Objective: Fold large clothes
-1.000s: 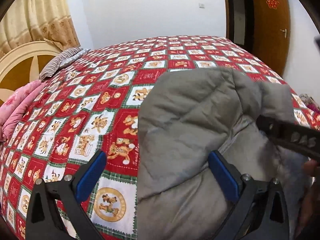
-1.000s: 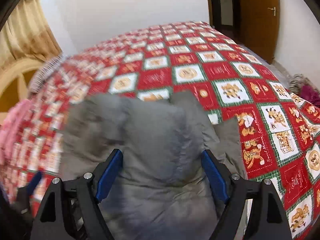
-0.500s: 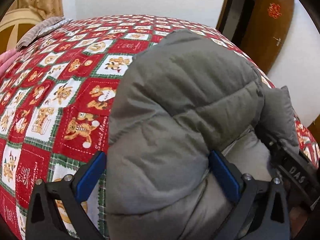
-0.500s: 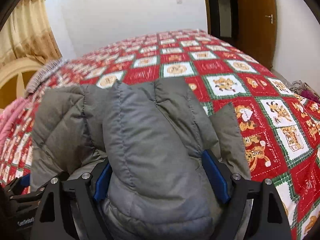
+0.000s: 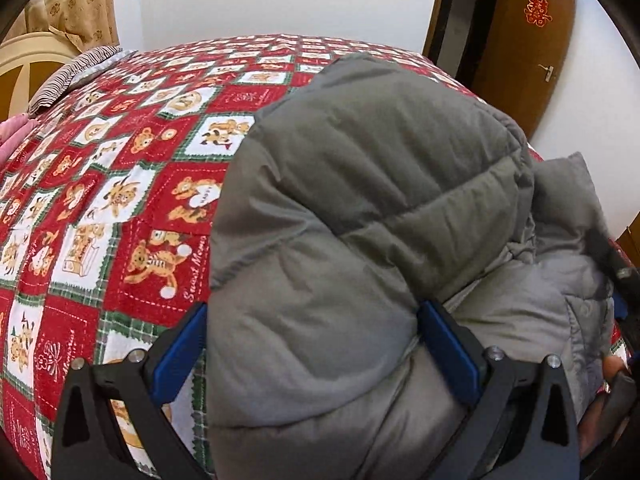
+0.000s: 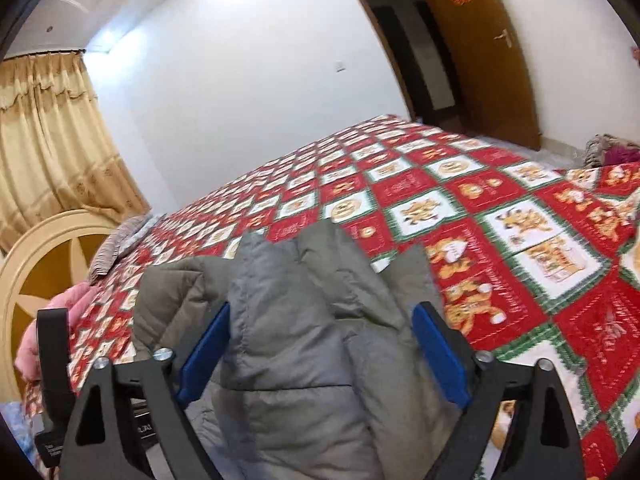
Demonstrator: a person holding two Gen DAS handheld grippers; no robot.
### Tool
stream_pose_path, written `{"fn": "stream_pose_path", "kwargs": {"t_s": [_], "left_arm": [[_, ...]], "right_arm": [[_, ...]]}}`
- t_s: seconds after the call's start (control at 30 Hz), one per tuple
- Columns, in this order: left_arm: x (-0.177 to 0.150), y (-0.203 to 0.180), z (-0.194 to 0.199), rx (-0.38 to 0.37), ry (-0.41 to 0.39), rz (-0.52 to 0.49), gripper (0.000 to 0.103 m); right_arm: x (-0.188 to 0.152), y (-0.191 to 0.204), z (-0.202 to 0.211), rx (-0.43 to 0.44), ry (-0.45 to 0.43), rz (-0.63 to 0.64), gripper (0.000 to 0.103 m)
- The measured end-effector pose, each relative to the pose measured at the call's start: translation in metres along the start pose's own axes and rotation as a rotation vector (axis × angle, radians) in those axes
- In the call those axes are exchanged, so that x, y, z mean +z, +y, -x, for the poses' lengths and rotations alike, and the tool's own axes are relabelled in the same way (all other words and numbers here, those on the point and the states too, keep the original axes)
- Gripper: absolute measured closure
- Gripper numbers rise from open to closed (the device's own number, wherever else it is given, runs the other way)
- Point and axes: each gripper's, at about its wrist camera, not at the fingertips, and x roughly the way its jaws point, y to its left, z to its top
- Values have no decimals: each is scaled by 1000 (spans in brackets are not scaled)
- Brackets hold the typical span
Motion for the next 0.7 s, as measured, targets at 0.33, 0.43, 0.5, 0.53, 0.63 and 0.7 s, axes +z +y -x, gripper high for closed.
{"fn": "stream_pose_path", "kwargs": {"t_s": [0.33, 0.43, 0.5, 0.53, 0.63, 0.7], "left_arm": [[1, 5, -7, -41, 35, 19, 0], [1, 8, -11, -66, 52, 29, 0], [2, 9, -13, -79, 60, 35, 0], [1, 10, -13, -84, 61, 35, 0], [0, 9, -12, -100, 62, 34, 0], [0, 8, -13, -110, 67, 31, 0]], "right_arm": [[-4, -23, -48, 7, 273, -90, 10], [-6, -26, -56, 13, 294, -88, 10], [-6, -25, -58, 21, 302, -86, 10], [-6, -26, -60, 28, 305, -89, 10], [-6, -35, -60, 100, 299, -131, 13], [-5, -43, -60, 138, 306, -164, 16]]}}
